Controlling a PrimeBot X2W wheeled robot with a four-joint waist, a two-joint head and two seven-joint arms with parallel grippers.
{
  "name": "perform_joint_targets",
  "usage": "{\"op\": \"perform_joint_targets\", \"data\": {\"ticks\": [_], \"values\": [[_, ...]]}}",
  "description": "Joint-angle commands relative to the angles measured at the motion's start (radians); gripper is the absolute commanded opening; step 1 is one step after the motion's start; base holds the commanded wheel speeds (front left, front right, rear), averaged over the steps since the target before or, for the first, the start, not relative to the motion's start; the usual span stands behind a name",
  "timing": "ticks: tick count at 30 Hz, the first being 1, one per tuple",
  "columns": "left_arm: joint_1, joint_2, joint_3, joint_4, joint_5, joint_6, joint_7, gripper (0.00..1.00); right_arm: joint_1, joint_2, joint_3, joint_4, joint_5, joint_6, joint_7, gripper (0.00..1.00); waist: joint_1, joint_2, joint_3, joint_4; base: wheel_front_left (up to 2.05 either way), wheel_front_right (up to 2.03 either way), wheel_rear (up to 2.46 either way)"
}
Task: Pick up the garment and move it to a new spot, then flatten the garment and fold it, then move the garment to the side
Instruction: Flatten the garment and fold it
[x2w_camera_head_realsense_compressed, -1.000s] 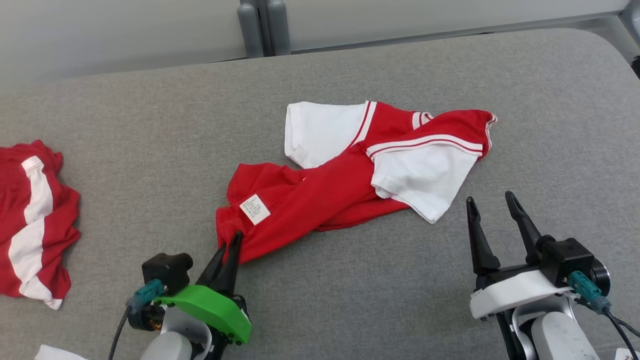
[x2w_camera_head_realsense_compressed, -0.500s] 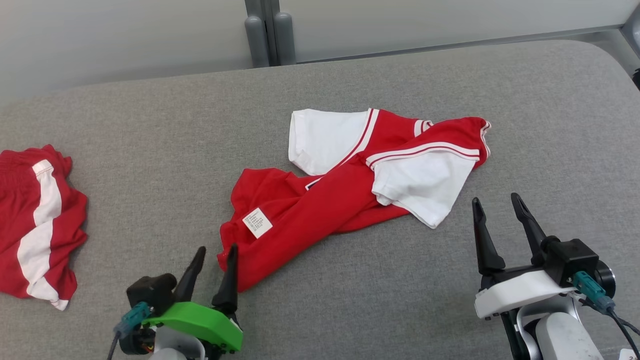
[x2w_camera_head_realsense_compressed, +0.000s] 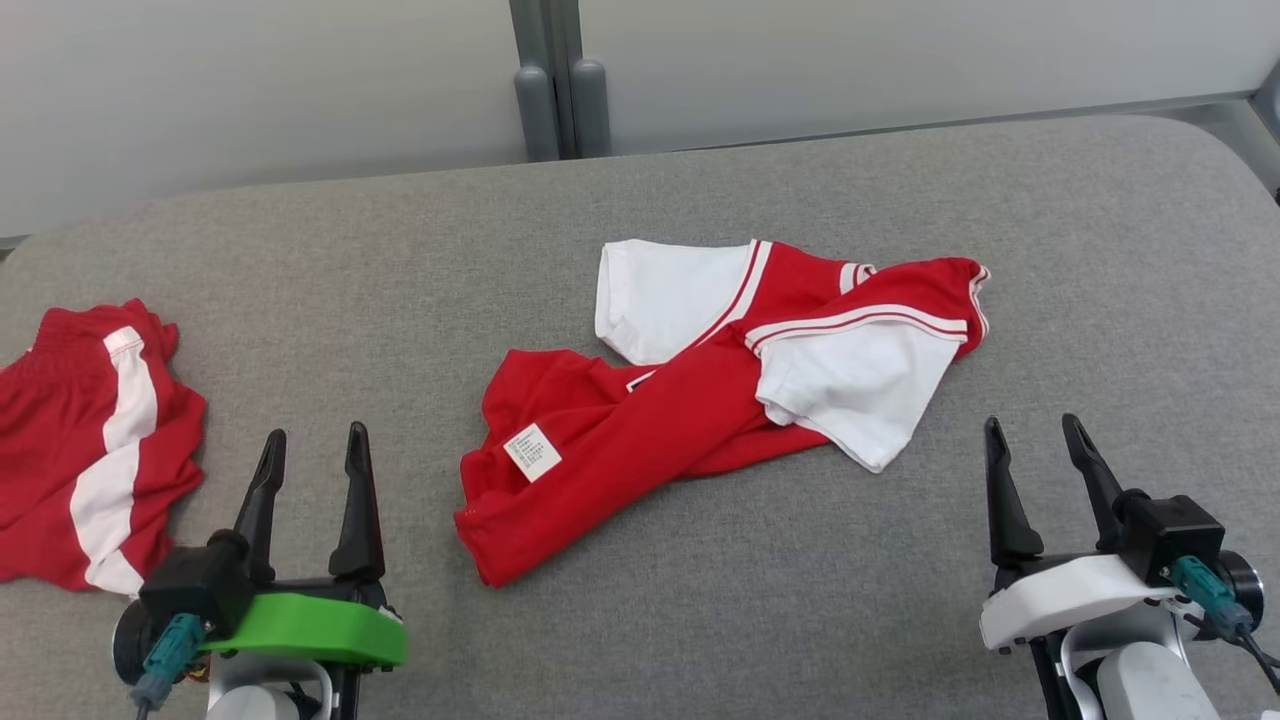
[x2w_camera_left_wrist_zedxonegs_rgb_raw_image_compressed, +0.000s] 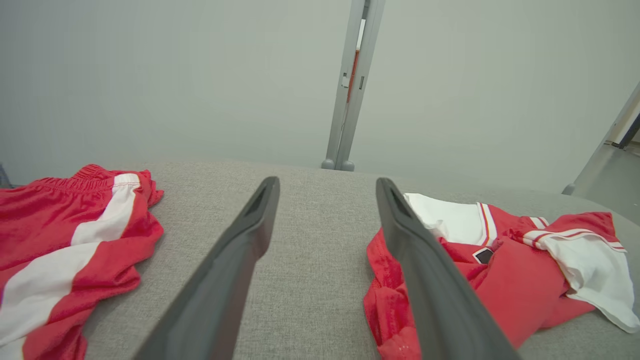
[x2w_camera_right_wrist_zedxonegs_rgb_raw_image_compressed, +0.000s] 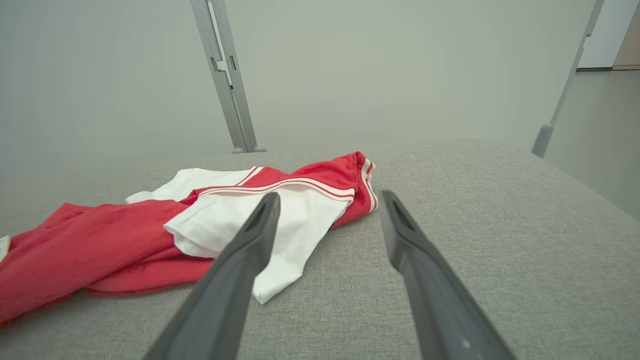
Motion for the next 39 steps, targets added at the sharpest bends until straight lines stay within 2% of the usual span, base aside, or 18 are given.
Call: {"op": "perform_joint_targets", "data": {"ticks": [1, 6, 13, 39], "values": [[0.023, -0.004, 0.012, -0.003, 0.028, -0.007, -0.003, 1.0, -0.002, -0.003, -0.003, 0.016, 0.002, -0.002, -0.003, 1.0, 0.0, 0.0, -0.017, 0.01, 0.0, 0.0, 0.0], [0.035, -0.016, 0.027, 0.023, 0.101, -0.02, -0.003, 1.0, -0.016, -0.003, -0.007, 0.064, 0.004, -0.002, -0.003, 1.0, 0.0, 0.0, -0.048, 0.018, 0.0, 0.0, 0.0], [0.063, -0.023, 0.037, 0.053, 0.124, -0.031, -0.002, 1.0, -0.002, -0.003, -0.008, 0.114, 0.012, -0.002, -0.003, 1.0, 0.0, 0.0, -0.076, 0.023, 0.0, 0.0, 0.0], [0.037, -0.025, 0.012, 0.152, 0.058, -0.03, -0.002, 1.0, -0.046, -0.003, 0.004, 0.099, -0.002, -0.002, -0.003, 1.0, 0.0, 0.0, -0.064, 0.035, 0.0, 0.0, 0.0]]}}
